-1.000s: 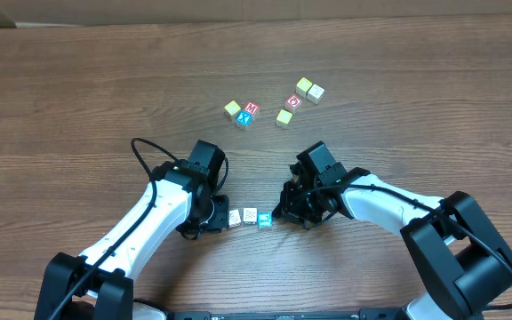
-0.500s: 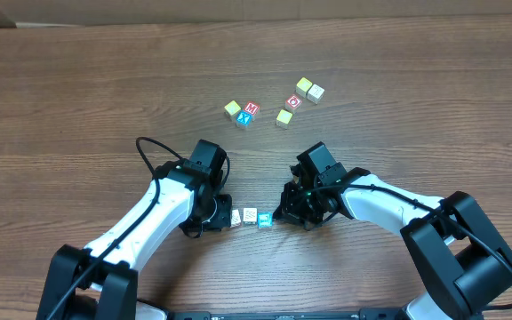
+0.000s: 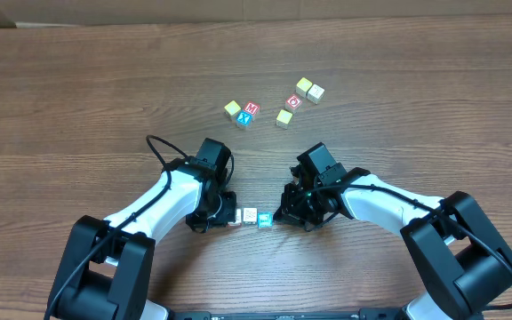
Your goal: Flip 5 blocks
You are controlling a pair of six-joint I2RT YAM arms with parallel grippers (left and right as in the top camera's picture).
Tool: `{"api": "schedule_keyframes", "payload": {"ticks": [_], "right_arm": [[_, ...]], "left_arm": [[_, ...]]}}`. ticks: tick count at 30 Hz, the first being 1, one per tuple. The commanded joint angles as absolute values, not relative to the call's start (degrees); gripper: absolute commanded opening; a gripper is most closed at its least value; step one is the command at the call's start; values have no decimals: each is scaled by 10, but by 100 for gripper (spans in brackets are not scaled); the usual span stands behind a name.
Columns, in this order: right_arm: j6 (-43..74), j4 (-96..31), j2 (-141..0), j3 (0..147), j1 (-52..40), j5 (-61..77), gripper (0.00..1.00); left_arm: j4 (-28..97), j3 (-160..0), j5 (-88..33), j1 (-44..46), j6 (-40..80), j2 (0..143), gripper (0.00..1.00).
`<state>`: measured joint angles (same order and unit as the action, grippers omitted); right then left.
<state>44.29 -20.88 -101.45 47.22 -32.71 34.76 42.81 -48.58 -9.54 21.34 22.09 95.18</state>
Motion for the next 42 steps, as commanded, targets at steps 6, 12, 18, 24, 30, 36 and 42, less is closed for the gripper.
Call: {"api": "schedule_keyframes", "payload": {"ticks": [6,12,18,24,30,36,42], "right_arm": [[435,-209,-1018,473,-327,357,4],[435,-207,-1018,473,-327,357,4],[435,-207,-1018,473,-324,357,4],[435,-207,-1018,473,-324,357,4],[435,-206,-1018,474,-324,357,4],[435,-211,-1016,474,-296,347,4],[402,-293,-1000,484,-240,349,4]], "left_arm": [[409,-480,-97,214,222,961,4],[401,-480,-97,214,208,961,4],[394,-480,-100,214,199,961,4],[390,-480,-108,214,196,961,4],[389,-480,-121,214,192,961,4],[389,-480,-119,214,192,961,4],[389,-480,-119,214,192,961,12]]}}
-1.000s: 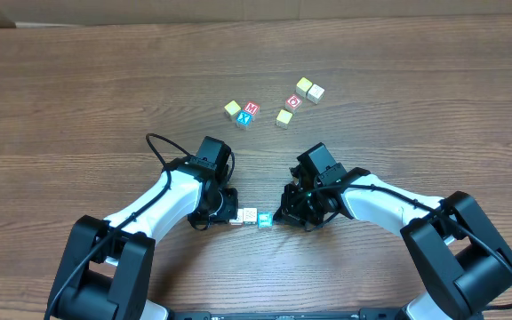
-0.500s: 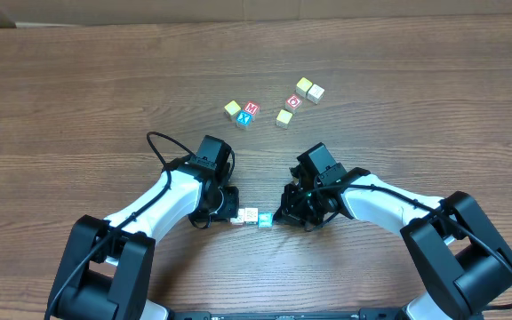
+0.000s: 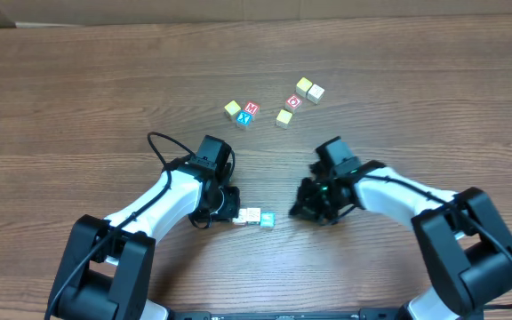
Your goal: Flip 5 blocks
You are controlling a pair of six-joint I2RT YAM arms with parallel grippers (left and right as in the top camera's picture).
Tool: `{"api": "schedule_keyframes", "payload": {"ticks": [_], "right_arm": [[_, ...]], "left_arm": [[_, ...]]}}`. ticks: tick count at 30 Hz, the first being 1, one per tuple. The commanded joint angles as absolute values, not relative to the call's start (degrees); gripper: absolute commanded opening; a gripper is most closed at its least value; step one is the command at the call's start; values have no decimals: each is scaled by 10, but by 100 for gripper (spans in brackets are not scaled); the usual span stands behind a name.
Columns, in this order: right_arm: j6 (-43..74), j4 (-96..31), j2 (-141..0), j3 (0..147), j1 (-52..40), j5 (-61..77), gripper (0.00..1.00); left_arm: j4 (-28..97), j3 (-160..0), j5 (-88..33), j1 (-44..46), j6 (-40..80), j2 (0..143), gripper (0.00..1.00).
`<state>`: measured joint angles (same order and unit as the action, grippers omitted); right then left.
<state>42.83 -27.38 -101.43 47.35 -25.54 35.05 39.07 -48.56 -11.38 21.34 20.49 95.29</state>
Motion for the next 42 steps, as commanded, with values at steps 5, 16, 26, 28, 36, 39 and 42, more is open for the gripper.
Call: {"api": "schedule_keyframes", "payload": {"ticks": [5,16,26,28,36,39,42], "right_arm": [[387,-370,-989,484,-265,357,4],[445,-372,-989,483,-386,380,4],[462,-297,-989,483,-389,375,4],[468,-288,-990,483,-389,368,4],[480,-280,-990,483,-389,343,4],[480,-269,-990,483,-389,339,4],[481,-258,-990,483,-389,337,4]], "left_arm": [[389,-480,-117,214,192,961,16],[392,-480,-90,214,192,961,20],[397,-480,-55,209,181,961,15],[397,-480,-55,209,181,961,15],[399,-480,-56,209,182,961,15],[399,-480,-57,209,182,961,15],[400,-480,-60,209,182,961,15]]}}
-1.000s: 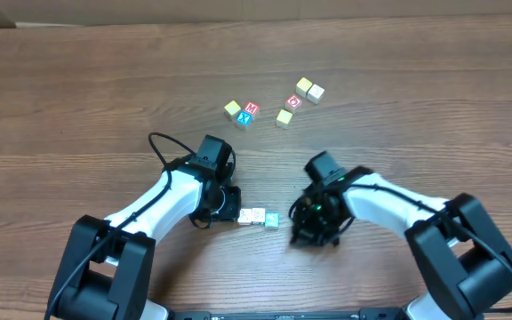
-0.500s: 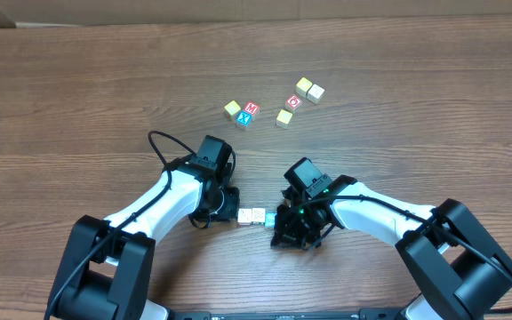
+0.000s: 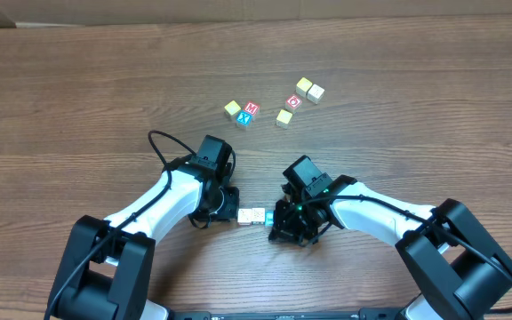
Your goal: Flip 5 blocks
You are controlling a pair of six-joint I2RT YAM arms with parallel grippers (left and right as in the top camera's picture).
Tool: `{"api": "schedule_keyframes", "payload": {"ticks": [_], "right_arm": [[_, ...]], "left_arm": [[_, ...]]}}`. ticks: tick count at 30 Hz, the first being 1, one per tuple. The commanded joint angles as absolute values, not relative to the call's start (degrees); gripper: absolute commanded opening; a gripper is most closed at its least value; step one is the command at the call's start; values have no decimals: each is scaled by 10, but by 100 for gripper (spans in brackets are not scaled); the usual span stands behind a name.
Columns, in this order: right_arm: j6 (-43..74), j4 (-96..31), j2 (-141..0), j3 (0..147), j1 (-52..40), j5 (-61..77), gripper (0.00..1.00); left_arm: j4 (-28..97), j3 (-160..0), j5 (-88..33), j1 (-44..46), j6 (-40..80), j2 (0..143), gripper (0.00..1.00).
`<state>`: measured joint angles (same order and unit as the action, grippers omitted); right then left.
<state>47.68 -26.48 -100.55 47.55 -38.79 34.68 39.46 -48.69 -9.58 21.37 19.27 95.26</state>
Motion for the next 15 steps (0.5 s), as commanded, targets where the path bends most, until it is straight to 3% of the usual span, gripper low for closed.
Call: {"api": "schedule_keyframes", "payload": {"ticks": [1,15], "right_arm": [[481,-256,-990,483,-389,335,4],[483,-247,-990,483,-389,331,4]], "left_arm": [[401,-480,-60,209,182,961,15],[402,-480,-69,209,182,961,15]]}}
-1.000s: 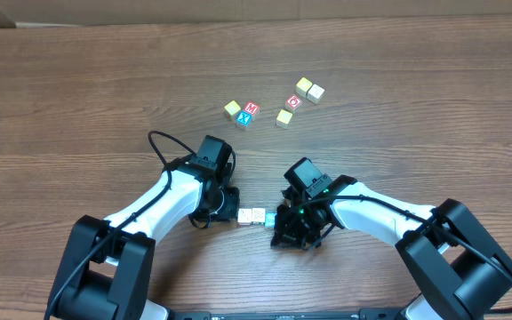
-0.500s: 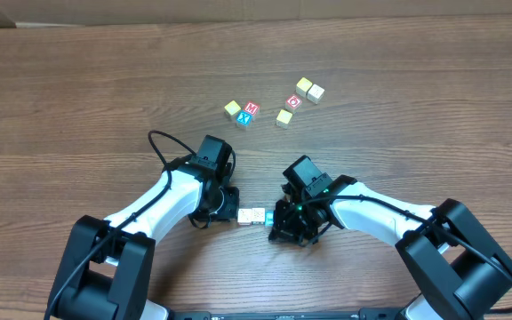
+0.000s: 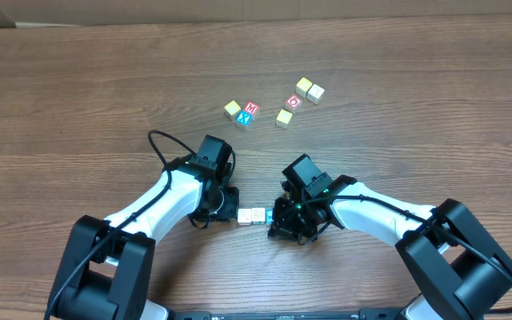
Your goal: Flip 5 blocks
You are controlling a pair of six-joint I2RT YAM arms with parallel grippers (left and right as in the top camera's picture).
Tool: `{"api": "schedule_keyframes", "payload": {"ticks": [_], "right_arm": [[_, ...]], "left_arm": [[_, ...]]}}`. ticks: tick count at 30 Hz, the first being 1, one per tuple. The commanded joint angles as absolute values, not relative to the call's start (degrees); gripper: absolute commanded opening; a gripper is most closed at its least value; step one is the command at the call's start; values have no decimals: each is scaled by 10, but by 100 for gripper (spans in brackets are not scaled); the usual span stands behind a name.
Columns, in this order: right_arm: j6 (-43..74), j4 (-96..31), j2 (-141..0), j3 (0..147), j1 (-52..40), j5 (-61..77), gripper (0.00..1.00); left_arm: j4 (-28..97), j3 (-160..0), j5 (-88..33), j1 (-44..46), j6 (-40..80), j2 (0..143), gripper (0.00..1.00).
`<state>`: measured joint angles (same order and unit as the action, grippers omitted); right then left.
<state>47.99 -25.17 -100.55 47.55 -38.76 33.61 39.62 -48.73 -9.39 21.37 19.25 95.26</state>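
Two pale blocks (image 3: 252,215) lie side by side near the front of the table, between my two grippers. My left gripper (image 3: 230,212) is at their left end and my right gripper (image 3: 276,222) is at their right end, pointing down. A sliver of a teal block (image 3: 268,217) shows at the right gripper's tip. The overhead view hides both sets of fingers, so their state does not show. Further back lie a yellow block (image 3: 232,109), a red M block (image 3: 252,108), a blue X block (image 3: 244,118), another yellow block (image 3: 284,117) and a red O block (image 3: 294,101).
Two more pale yellow blocks (image 3: 309,89) sit together at the back right of the group. A black cable (image 3: 160,151) loops off the left arm. The wooden table (image 3: 78,89) stretches all around.
The right gripper has edged slightly left and covers more of the teal block. The left arm and the pale blocks stay where they were.
At first both grippers flanked a row of three small blocks. Then the right gripper stood off to the right, clear of the row, while the left stayed. Later the right gripper was back at the teal end, with the row slightly further right.
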Motion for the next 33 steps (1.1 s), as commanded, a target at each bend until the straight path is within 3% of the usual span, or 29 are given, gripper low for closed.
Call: {"api": "schedule_keyframes", "payload": {"ticks": [1,33], "right_arm": [[483,-244,-990,483,-389,331,4],[485,-234,-990,483,-390,314,4]], "left_arm": [[402,-480,-71,209,182,961,15],[402,-480,-71,209,182,961,15]]}}
